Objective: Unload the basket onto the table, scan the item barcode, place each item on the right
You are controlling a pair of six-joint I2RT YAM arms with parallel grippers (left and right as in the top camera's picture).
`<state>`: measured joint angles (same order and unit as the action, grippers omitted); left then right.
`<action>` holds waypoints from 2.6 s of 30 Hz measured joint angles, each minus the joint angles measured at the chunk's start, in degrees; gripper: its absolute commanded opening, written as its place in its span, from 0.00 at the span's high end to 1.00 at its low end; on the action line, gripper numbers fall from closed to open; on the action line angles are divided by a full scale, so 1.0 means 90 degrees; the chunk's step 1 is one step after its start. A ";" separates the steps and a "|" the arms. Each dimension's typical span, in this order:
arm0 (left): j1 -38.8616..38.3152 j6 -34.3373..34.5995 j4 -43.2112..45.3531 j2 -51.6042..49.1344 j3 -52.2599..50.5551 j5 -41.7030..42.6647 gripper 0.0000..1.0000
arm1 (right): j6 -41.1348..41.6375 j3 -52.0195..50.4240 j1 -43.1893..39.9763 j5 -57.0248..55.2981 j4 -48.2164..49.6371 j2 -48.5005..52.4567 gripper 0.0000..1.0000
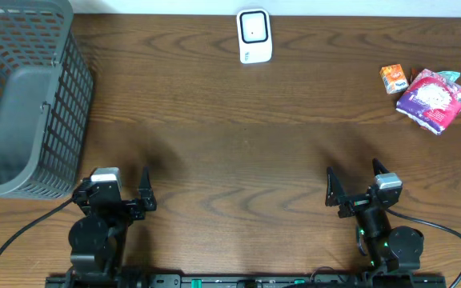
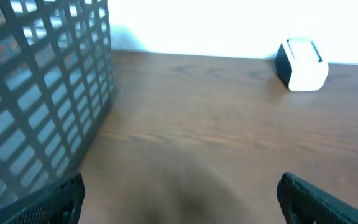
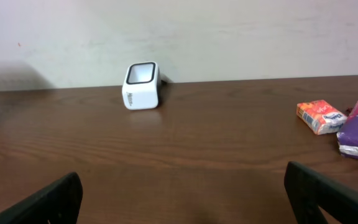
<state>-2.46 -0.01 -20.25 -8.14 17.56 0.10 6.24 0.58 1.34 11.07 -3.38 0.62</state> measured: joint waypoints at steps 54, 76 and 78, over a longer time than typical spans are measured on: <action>0.0267 -0.0112 0.2086 0.0840 -0.1851 0.0328 0.02 | 0.0000 -0.0002 0.0000 -0.0005 0.0002 0.0000 0.01; 0.0267 -0.0117 0.2084 0.0840 -0.1851 0.0325 0.02 | 0.0000 -0.0002 0.0000 -0.0005 0.0002 0.0000 0.01; 0.0267 -0.0117 0.2084 0.0840 -0.1851 0.0325 0.02 | 0.0000 -0.0002 0.0000 -0.0005 0.0002 0.0000 0.01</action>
<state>-0.05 -1.06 -1.50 -0.58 0.91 3.03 6.24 0.56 1.34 11.03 -3.36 0.62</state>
